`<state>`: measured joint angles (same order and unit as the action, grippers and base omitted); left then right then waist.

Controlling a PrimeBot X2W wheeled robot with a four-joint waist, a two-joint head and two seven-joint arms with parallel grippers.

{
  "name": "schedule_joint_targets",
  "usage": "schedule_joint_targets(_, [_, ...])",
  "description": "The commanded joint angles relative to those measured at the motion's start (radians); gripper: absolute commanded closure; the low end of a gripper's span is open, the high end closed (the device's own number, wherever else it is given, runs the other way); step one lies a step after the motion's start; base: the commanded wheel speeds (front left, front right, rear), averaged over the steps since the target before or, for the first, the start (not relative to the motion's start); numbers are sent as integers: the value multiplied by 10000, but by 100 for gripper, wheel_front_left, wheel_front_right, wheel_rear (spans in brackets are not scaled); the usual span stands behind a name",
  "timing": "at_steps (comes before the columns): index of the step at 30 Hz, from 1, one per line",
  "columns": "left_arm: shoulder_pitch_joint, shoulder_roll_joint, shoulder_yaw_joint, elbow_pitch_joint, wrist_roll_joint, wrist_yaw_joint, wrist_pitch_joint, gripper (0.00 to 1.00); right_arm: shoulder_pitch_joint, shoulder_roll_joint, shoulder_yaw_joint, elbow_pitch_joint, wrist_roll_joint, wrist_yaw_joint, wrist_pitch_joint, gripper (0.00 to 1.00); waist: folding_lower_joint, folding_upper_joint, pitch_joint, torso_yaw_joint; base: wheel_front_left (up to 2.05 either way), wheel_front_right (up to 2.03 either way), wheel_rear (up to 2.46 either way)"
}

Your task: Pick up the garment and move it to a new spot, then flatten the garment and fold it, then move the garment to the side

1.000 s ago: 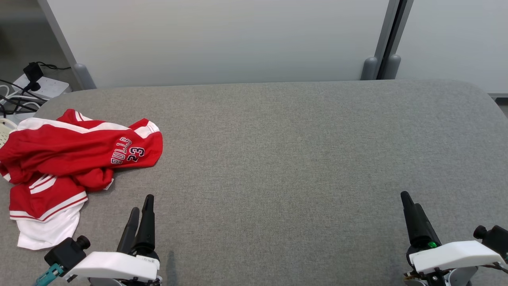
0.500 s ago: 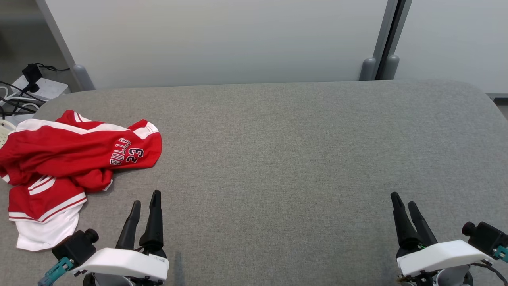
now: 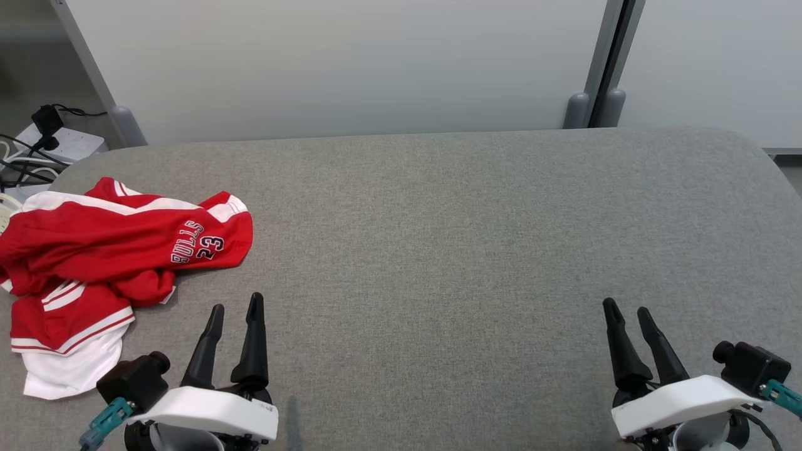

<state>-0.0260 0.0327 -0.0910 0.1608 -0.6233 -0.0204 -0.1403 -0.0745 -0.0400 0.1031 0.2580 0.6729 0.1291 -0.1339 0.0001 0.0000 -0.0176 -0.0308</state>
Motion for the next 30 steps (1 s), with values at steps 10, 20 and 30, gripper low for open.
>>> schedule_joint_targets(10, [-623,137,-9,-418,1400,232,-393,0,-551,-98,423,-402,-1325,13,-459,0,0,0,13,-27,0,0,0])
schedule_joint_targets(20, [-710,150,-152,-498,2516,386,-687,0,-610,-113,572,-528,-2523,14,-752,0,0,0,-5,-46,0,0,0])
schedule_joint_targets(30, [-725,163,-235,-369,3427,431,-950,0,-604,-115,405,-502,-3798,15,-1014,0,0,0,-47,-48,0,0,0])
